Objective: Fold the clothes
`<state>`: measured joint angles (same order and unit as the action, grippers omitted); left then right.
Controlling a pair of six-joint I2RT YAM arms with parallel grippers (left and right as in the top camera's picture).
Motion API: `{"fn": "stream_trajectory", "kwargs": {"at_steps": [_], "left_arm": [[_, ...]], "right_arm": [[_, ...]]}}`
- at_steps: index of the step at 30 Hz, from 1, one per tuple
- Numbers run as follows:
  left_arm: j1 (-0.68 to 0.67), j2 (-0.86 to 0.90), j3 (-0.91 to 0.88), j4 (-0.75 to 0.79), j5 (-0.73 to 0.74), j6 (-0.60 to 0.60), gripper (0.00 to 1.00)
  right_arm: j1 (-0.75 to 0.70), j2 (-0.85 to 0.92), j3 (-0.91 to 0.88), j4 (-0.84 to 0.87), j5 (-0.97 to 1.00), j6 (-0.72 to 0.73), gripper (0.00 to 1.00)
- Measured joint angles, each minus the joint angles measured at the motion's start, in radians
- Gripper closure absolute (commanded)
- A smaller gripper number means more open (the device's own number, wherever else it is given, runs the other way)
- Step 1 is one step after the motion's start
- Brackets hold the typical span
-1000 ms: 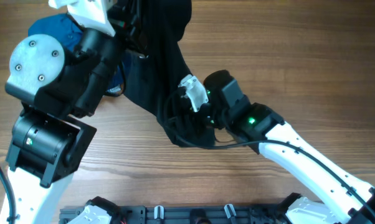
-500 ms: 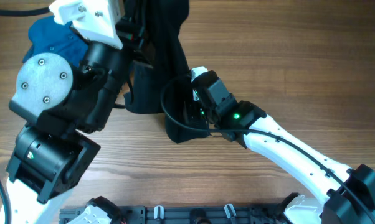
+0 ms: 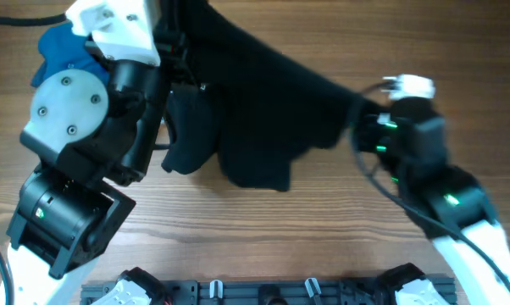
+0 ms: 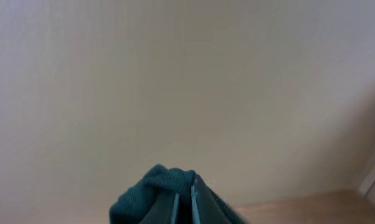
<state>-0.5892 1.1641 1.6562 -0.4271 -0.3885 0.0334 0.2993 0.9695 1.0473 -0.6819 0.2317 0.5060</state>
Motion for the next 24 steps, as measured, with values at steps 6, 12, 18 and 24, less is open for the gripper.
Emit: {"fn": "stream_trajectory", "kwargs": {"at_steps": [6,12,18,24], "left_arm": [[-0.026,-0.001,0.002,-0.114,-0.031,0.046,0.95],[-0.201,-0.027,0.011,-0.152,-0.061,0.116,0.96],[-0.426,-0.132,0.090,-0.218,-0.242,0.150,0.96],[-0.464,-0.109,0.105,-0.232,-0.410,0.150,0.96]], "right_arm": [[-0.169,-0.172,0.081,-0.060,0.005,-0.013,0.96],[-0.229,-0.188,0.443,-0.352,0.023,0.018,0.96],[-0.229,-0.187,0.698,-0.580,0.124,0.024,0.96],[-0.229,-0.118,0.703,-0.710,0.145,0.021,0.96]]}}
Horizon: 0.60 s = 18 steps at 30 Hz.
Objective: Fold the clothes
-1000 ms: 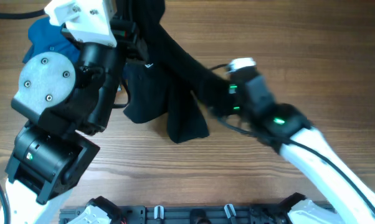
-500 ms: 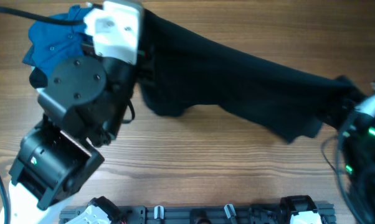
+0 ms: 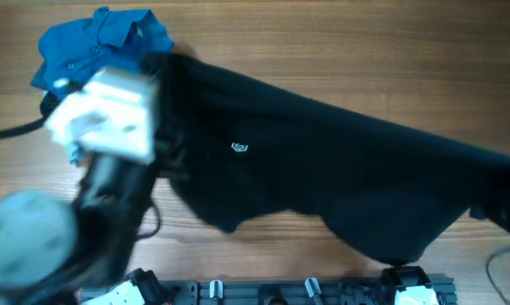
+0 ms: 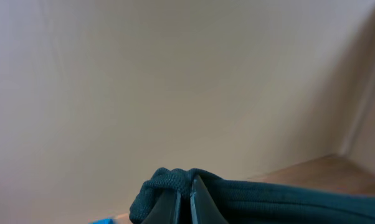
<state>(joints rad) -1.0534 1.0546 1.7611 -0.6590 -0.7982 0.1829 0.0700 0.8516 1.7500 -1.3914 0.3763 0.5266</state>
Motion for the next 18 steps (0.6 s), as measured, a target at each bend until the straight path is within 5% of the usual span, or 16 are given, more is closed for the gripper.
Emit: {"fn": "stream_trajectory", "kwargs": {"at_steps": [5,11,13,14,15,16,18], "left_arm": [[0.145,0.172,0.002,-0.084,-0.026,-0.059,0.96],[0.438,0.465,0.001,-0.113,0.256,-0.170,0.95],[0.513,0.547,0.001,-0.066,0.356,-0.186,0.93],[0.537,0.581,0.001,-0.040,0.386,-0.189,0.83],[0.570,0.630,0.001,0.000,0.426,-0.194,0.28],[0.606,0.704,0.001,0.076,0.473,-0.203,0.09],[0.636,0.784,0.001,0.137,0.509,-0.206,0.00]], "right_arm": [[0.000,0.196,-0.027,0.021,0.021,0.000,0.96],[-0.002,0.558,-0.042,0.143,0.029,-0.049,0.94],[-0.009,0.685,-0.042,0.215,0.029,-0.065,0.77],[-0.014,0.732,-0.042,0.245,0.027,-0.073,0.51],[-0.027,0.798,-0.042,0.315,0.025,-0.092,0.33],[-0.047,0.875,-0.042,0.384,0.017,-0.109,0.26],[-0.083,0.969,-0.043,0.449,-0.010,-0.142,0.21]]}}
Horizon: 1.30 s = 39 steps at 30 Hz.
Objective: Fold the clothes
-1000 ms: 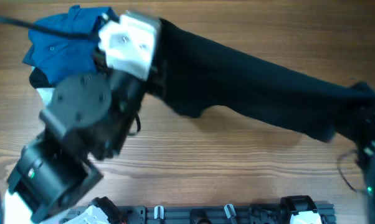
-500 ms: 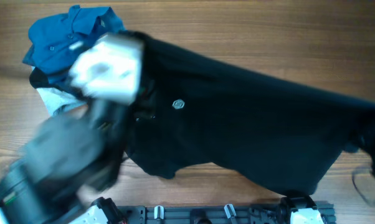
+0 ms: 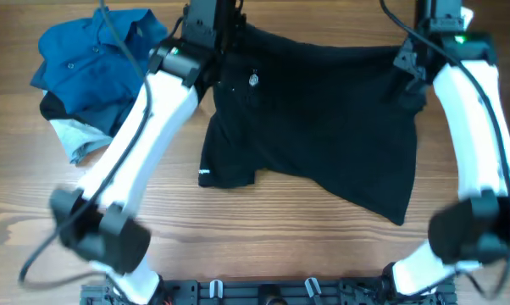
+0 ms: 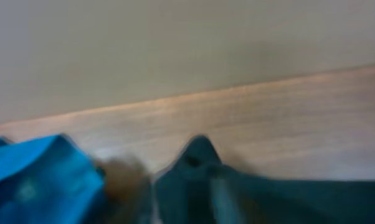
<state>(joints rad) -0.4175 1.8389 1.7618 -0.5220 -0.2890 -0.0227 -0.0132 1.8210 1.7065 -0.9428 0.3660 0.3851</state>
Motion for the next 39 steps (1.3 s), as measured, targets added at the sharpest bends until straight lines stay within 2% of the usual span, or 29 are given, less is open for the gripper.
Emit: {"fn": "stream_trajectory", "kwargs": {"at_steps": [3,5,9,13,16,22,23,26,28,29,30,33,36,39], "left_arm": [[0.032,0.093,-0.001,0.015,0.025,-0.002,0.00],[0.043,0.105,-0.002,-0.021,0.026,-0.006,0.00],[0.046,0.038,0.001,-0.261,0.029,-0.010,0.00],[0.050,0.003,0.003,-0.508,0.070,-0.063,0.02],[0.069,0.003,-0.034,-0.590,0.151,-0.116,0.02],[0.104,0.006,-0.302,-0.534,0.325,-0.159,0.08],[0.104,0.008,-0.357,-0.499,0.342,-0.163,0.11],[0.104,0.011,-0.510,-0.385,0.372,-0.167,0.32],[0.104,0.013,-0.569,-0.333,0.378,-0.176,0.42],[0.104,0.014,-0.630,-0.291,0.386,-0.176,0.53],[0.104,0.015,-0.646,-0.280,0.388,-0.175,0.59],[0.104,0.015,-0.663,-0.259,0.389,-0.180,0.96],[0.105,0.016,-0.663,-0.297,0.388,-0.177,0.96],[0.135,0.013,-0.645,-0.458,0.345,-0.174,0.96]], "right_arm": [[-0.047,0.052,-0.005,0.001,-0.038,-0.021,0.20],[-0.148,0.055,-0.008,-0.044,-0.119,-0.032,0.20],[-0.295,0.052,-0.014,-0.183,-0.296,-0.083,0.20],[-0.310,0.049,-0.101,-0.195,-0.387,-0.115,0.23],[-0.298,0.047,-0.245,-0.191,-0.447,-0.126,0.23],[-0.297,0.047,-0.479,-0.128,-0.534,-0.148,0.23],[-0.297,0.047,-0.499,-0.127,-0.542,-0.153,0.24],[-0.297,0.047,-0.520,-0.127,-0.552,-0.163,0.23],[-0.297,0.047,-0.521,-0.127,-0.554,-0.167,0.23],[-0.297,0.047,-0.521,-0.131,-0.557,-0.168,0.23],[-0.297,0.047,-0.521,-0.133,-0.558,-0.168,0.24],[-0.297,0.047,-0.521,-0.142,-0.558,-0.171,0.24],[-0.298,0.047,-0.521,-0.141,-0.556,-0.171,0.21],[-0.339,0.047,-0.519,-0.125,-0.561,-0.172,0.20]]}}
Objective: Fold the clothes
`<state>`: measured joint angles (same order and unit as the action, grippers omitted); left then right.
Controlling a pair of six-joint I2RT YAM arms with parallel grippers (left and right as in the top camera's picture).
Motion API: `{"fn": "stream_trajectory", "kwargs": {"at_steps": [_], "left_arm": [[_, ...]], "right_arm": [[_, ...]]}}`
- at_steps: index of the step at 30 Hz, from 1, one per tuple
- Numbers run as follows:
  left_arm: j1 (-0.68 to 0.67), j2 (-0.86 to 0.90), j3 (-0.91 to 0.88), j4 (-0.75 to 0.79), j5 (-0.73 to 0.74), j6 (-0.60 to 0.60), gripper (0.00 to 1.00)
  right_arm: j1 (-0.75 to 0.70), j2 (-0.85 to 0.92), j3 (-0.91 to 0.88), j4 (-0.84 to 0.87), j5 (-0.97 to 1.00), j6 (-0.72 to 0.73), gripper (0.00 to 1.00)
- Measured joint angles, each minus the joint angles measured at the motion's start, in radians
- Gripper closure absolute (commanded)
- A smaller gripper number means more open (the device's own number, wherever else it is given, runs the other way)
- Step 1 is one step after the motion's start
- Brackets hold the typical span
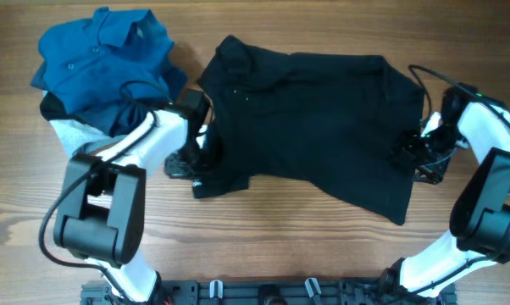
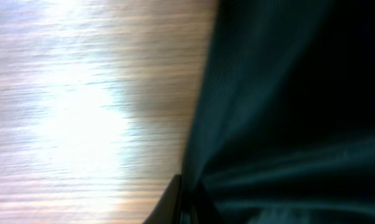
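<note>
A black shirt lies spread across the middle of the wooden table. My left gripper is low at the shirt's left sleeve edge. In the blurred left wrist view its fingertips stand close together at the edge of the dark cloth, shut on it, with bare wood to the left. My right gripper rests at the shirt's right edge. Black on black from above, its jaws cannot be made out.
A pile of blue clothes sits at the back left, with a pale grey piece sticking out beneath it, close to my left arm. A black rail runs along the table's front edge.
Both grippers were at the shirt's far corners, stretching it. Now both are nearer the front, at the shirt's left and right sides, and the shirt lies flat with its far edge loose.
The shirt hung bunched between both raised grippers. Then it was stretched wide in the air between them. Then its far edge was held taut over the back of the table. Now it lies spread, with both grippers at its sides.
</note>
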<state>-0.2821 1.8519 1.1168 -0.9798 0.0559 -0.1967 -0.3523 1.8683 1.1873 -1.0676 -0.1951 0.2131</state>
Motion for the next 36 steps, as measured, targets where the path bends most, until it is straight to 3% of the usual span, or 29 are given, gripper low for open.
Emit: {"fn": "stream_trajectory", "kwargs": {"at_steps": [4,6,8,9,12,15,18,22,23,24,26,33,36], "left_arm": [[0.119,-0.066,0.077,-0.161,-0.030,-0.005,0.96],[0.175,-0.146,0.105,-0.184,-0.035,-0.007,0.96],[0.193,-0.206,0.110,-0.190,-0.035,-0.008,0.96],[0.194,-0.227,0.111,-0.191,-0.035,-0.008,0.96],[0.194,-0.239,0.111,-0.191,-0.035,-0.008,0.96],[0.193,-0.239,0.111,-0.190,-0.035,-0.008,0.96],[0.194,-0.239,0.111,-0.186,-0.035,-0.008,0.96],[0.194,-0.239,0.111,-0.187,-0.043,-0.008,0.96],[0.193,-0.239,0.111,-0.188,-0.044,-0.008,0.96],[0.193,-0.239,0.111,-0.187,-0.046,-0.008,0.96],[0.194,-0.239,0.111,-0.188,-0.059,-0.008,0.96],[0.194,-0.239,0.111,-0.187,-0.066,-0.008,0.95],[0.194,-0.239,0.111,-0.188,-0.046,-0.008,0.81]], "right_arm": [[-0.087,0.000,0.001,0.029,-0.021,-0.010,0.26],[-0.085,0.000,-0.004,0.055,-0.048,-0.016,0.38],[-0.065,0.000,-0.029,0.079,-0.063,-0.016,0.43],[-0.049,-0.001,-0.056,0.090,-0.079,-0.021,0.54],[-0.009,-0.005,-0.129,0.099,-0.122,-0.024,0.66],[0.001,-0.013,-0.157,0.122,-0.180,-0.058,0.96],[-0.003,-0.013,-0.146,0.142,-0.189,-0.054,0.96],[-0.058,-0.013,0.026,0.057,-0.064,-0.008,0.96],[-0.084,-0.013,0.092,0.036,-0.022,-0.003,0.81],[-0.113,-0.013,0.153,0.025,0.005,0.003,0.50],[-0.154,-0.013,0.220,0.021,0.039,0.010,0.30],[-0.172,-0.014,0.137,-0.064,0.061,0.010,0.27],[-0.171,-0.014,0.001,0.014,0.027,0.009,0.27]]}}
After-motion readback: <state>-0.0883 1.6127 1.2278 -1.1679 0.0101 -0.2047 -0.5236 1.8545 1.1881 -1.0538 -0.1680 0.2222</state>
